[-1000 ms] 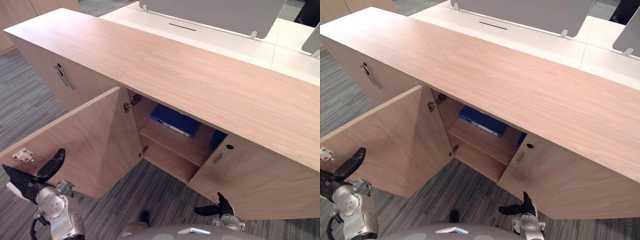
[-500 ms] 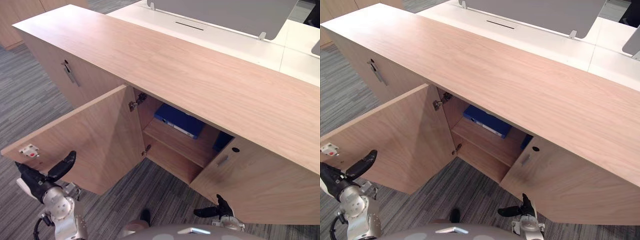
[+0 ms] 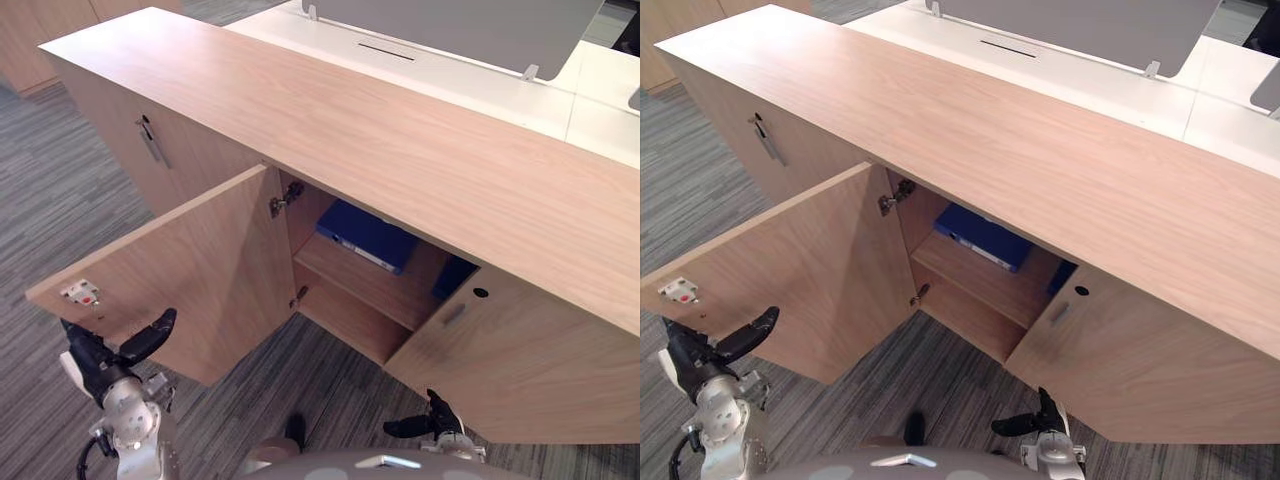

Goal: Walk over to the cabinet, pick up the folder, carry it to the office cabinet, place the folder inside the office cabinet, then close the office cabinet door

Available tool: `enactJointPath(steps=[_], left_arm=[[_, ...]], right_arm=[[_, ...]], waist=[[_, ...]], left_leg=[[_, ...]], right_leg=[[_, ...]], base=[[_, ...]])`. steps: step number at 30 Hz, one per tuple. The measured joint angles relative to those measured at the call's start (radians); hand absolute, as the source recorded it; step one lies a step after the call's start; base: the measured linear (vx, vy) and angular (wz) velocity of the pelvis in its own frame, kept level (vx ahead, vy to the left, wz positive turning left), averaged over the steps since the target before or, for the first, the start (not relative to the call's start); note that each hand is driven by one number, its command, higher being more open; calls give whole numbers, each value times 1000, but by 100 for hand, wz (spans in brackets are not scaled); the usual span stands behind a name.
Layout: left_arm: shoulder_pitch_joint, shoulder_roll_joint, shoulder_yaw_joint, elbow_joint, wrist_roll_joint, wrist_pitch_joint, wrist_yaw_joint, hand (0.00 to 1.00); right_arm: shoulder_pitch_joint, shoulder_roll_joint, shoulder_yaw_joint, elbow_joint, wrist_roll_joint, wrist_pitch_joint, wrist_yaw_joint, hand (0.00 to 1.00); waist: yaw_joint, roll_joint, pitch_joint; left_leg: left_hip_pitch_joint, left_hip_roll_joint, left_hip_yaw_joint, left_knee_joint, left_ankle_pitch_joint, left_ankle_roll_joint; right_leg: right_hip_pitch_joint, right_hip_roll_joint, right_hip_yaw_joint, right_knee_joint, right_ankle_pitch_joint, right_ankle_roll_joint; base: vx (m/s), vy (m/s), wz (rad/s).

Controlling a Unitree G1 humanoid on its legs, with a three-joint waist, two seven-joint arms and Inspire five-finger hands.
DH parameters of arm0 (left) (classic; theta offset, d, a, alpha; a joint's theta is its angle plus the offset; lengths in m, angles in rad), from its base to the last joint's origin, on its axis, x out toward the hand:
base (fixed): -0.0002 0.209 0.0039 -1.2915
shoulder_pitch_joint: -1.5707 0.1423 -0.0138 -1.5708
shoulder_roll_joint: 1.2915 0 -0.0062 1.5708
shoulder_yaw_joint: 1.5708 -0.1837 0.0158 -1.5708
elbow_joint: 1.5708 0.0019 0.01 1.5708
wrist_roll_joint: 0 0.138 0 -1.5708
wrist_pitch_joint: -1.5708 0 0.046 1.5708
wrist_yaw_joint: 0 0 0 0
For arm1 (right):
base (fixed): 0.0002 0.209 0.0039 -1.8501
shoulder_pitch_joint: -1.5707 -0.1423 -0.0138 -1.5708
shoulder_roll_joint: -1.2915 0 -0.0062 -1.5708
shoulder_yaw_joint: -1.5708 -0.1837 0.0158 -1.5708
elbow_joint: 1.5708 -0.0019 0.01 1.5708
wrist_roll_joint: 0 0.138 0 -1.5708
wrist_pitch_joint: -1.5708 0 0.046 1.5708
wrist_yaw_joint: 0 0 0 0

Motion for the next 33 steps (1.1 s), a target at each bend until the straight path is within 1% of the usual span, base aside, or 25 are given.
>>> enactJointPath(steps=[3, 8, 13, 15, 16, 18, 19, 20, 21, 22, 23, 24, 25, 26, 27, 28, 29, 30, 31, 32, 33], left_arm=[[8, 15, -40, 0, -1, 1, -9, 100], [41, 68, -101, 6, -1, 2, -38, 100], [41, 144, -182, 72, -1, -6, -59, 100], [33, 194, -234, 154, 1, -17, -81, 100], [18, 222, -283, 226, 13, -18, -90, 100], [2, 238, -326, 293, 40, -15, -102, 100], [-21, 251, -368, 346, 62, 0, -115, 100], [-30, 257, -387, 369, 75, 7, -120, 100], [-39, 267, -426, 411, 94, 26, -134, 100], [-56, 266, -459, 469, 128, 47, -153, 100], [-63, 262, -487, 504, 142, 61, -163, 100], [-66, 261, -543, 557, 169, 88, -183, 100], [-69, 261, -591, 589, 199, 110, -218, 100], [-73, 262, -618, 599, 213, 118, -239, 100], [-86, 259, -667, 620, 248, 128, -277, 100], [-94, 240, -719, 649, 273, 137, -315, 100], [-105, 234, -741, 664, 294, 144, -329, 100], [-128, 245, -772, 676, 348, 150, -343, 100], [-155, 258, -804, 691, 384, 152, -361, 100], [-168, 261, -821, 698, 400, 156, -368, 100], [-186, 262, -846, 712, 417, 158, -376, 100]], right_arm=[[-1, -4, 19, 0, -7, 0, 9, 100], [-9, -8, 57, 0, -38, 1, 17, 100], [-16, -9, 64, 0, -58, 5, 20, 100], [-23, -21, 95, 2, -76, 9, 21, 100], [-32, -32, 104, 5, -76, 9, 31, 100], [-51, -38, 106, 23, -76, 10, 36, 100], [-56, -43, 106, 25, -76, 11, 37, 100], [-59, -44, 111, 28, -76, 11, 37, 100], [-72, -46, 136, 46, -76, 11, 38, 100], [-79, -39, 145, 55, -76, 9, 38, 100], [-83, -41, 145, 64, -76, 9, 38, 100], [-86, -48, 146, 78, -76, 10, 39, 100], [-87, -47, 146, 81, -76, 13, 39, 100], [-89, -45, 146, 82, -76, 13, 39, 100], [-94, -25, 143, 87, -76, 12, 37, 100], [-109, -41, 148, 98, -76, 14, 44, 100], [-115, -42, 156, 102, -75, 16, 45, 100], [-118, -37, 171, 101, -75, 16, 45, 100], [-120, -30, 173, 100, -75, 16, 46, 100], [-123, -30, 173, 100, -75, 16, 46, 100], [-125, -30, 173, 100, -75, 16, 45, 100]], waist=[[11, 1, -1], [13, 4, -3], [13, 17, -10], [13, 33, -16], [13, 45, -14], [12, 61, -15], [11, 73, -15], [9, 78, -14], [-1, 81, -13], [-15, 72, -12], [-19, 74, -12], [-26, 83, -11], [-49, 84, -12], [-61, 79, -9], [-77, 43, -5], [-73, 72, -5], [-76, 65, 0], [-84, 61, 2], [-99, 60, 5], [-104, 53, 2], [-113, 53, 2]], left_leg=[[-12, -8, -1, 0, 6, 3], [-26, -19, -2, 0, 18, 11], [-39, -23, -2, 0, 31, 9], [-37, -23, 1, 0, 35, 7], [-34, -23, 6, 0, 36, 7], [-33, -23, 11, -1, 37, 5], [-34, -22, 11, -1, 37, 4], [-35, -22, 11, -1, 37, 4], [-36, -25, 13, -1, 31, -6], [-46, -41, 35, 40, 32, 13], [-48, -39, 50, 91, 21, 42], [-17, -40, 68, 49, -17, 28], [0, -51, 73, -2, -16, 20], [-10, -58, 73, -2, -24, 3], [-49, -86, 89, 95, -42, 22], [-42, -64, 93, 137, -86, 62], [-25, -69, 103, 113, -91, 53], [3, -67, 117, 65, -88, 48], [19, -71, 120, 37, -81, 39], [29, -74, 122, 24, -79, 36], [43, -76, 130, 3, -75, 30]], right_leg=[[-11, -8, -1, 2, 6, 9], [-28, -19, -2, 13, 7, 19], [-42, -21, 4, 23, 9, 21], [-44, -20, 12, 31, 8, 22], [-47, -20, 20, 42, 8, 22], [-55, -20, 24, 55, 8, 22], [-55, -20, 24, 58, 8, 22], [-55, -20, 24, 60, 7, 22], [-56, -25, 27, 61, 6, 20], [-61, -47, 32, 58, 5, 17], [-60, -50, 37, 58, 6, 19], [-60, -44, 56, 56, 10, 23], [-67, -50, 66, 57, 6, 18], [-79, -54, 74, 61, 3, 13], [-105, -102, 85, 67, 6, 20], [-114, -81, 98, 82, 10, 24], [-111, -84, 113, 85, 18, 35], [-117, -67, 101, 96, 21, 28], [-114, -49, 112, 91, 34, 11], [-112, -50, 112, 87, 40, 4], [-111, -51, 113, 81, 41, 1]], base=[[-54, 44, 3], [-72, 43, 4], [-91, 27, 6], [-125, 18, 1], [-138, 16, -1], [-119, 9, 2], [-112, 1, 10], [-139, -3, 16], [-130, 41, 11], [-112, 64, 4], [-9, 95, -20], [36, 64, -23], [20, 82, -14], [-43, 145, 9], [13, 121, -23], [50, 122, -42], [82, 56, -61], [55, 78, -36], [55, 48, -24], [66, 55, -24], [62, 71, -27]])
